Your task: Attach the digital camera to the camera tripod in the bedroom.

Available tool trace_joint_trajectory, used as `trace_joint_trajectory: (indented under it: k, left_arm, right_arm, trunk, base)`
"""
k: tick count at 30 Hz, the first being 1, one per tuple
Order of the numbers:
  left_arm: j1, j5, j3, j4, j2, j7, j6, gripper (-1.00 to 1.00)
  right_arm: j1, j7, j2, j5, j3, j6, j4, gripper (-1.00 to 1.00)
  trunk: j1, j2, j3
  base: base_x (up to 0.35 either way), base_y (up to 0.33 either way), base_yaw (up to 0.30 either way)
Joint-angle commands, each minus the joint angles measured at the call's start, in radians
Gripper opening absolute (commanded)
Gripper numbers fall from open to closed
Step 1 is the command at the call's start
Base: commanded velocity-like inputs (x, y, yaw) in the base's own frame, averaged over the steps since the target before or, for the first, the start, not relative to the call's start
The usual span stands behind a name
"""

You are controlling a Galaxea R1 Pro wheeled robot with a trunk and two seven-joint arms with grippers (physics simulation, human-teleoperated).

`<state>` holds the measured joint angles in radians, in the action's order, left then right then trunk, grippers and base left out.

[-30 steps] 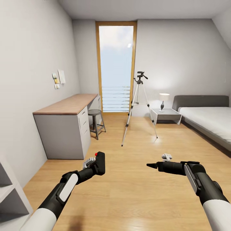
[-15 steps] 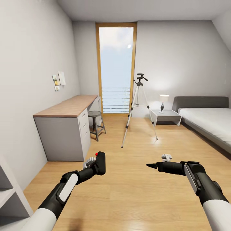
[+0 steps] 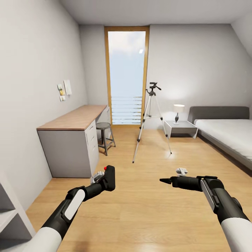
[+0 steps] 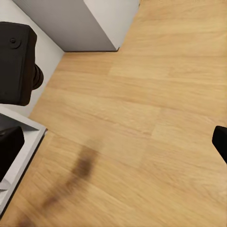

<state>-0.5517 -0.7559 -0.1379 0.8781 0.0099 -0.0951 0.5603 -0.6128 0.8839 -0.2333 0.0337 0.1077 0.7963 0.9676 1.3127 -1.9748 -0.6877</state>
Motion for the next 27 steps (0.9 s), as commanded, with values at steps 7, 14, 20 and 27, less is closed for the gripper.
trace_joint_trajectory:
  k: [7, 14, 20, 27]
  left_arm:
    - [0.0, 0.0, -0.002, 0.002, 0.001, 0.001, 0.003, -1.0]
    - [-0.001, 0.0, -0.002, 0.001, 0.0, 0.0, 0.003, -1.0]
    - [-0.001, 0.0, -0.002, 0.001, 0.0, 0.0, 0.004, -1.0]
    - [-0.001, 0.0, -0.002, 0.001, -0.001, 0.0, 0.003, -1.0]
  right_arm:
    - [0.0, 0.001, 0.0, 0.003, 0.001, 0.007, 0.0, 1.0]
    - [0.0, 0.001, 0.0, 0.003, 0.001, 0.007, 0.0, 1.0]
    - [-0.001, 0.001, 0.0, 0.003, 0.001, 0.007, 0.0, 1.0]
    - [0.0, 0.0, 0.0, 0.003, 0.0, 0.007, 0.0, 1.0]
  trunk:
    - [-0.027, 0.049, 0.021]
    - [-0.054, 0.098, 0.043]
    - [-0.077, 0.14, 0.062]
    - [-0.104, 0.189, 0.084]
  base:
    - [0.0, 0.0, 0.0]
    - [0.0, 0.0, 0.0]
    - [0.0, 0.0, 0.0]
    - [0.0, 0.0, 0.0]
